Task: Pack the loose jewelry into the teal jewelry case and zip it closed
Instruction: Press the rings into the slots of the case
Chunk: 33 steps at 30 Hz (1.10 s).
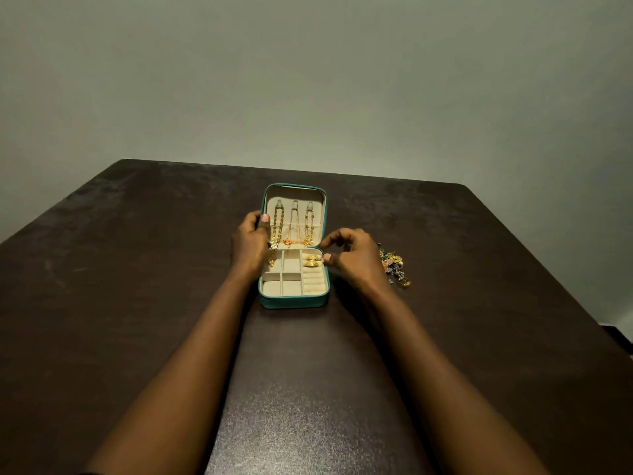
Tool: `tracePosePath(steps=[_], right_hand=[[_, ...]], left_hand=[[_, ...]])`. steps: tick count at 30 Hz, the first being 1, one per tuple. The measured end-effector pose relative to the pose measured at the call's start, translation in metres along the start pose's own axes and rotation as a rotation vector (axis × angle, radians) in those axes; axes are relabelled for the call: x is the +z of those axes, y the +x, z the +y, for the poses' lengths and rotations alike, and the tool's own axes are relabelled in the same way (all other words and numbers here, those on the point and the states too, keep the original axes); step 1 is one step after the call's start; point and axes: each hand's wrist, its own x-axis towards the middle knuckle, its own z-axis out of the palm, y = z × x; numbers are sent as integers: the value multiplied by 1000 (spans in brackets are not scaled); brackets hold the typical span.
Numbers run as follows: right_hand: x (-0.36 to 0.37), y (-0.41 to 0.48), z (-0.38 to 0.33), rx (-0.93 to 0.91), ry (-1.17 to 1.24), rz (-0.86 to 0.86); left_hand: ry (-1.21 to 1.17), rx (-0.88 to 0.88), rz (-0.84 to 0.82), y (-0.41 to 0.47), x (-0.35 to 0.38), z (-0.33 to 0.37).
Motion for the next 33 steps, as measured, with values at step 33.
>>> tracePosePath(steps=[33], right_hand=[[-101,-11,58,41,-171,-74]], left_hand=[[31,7,11,-3,-1,2]])
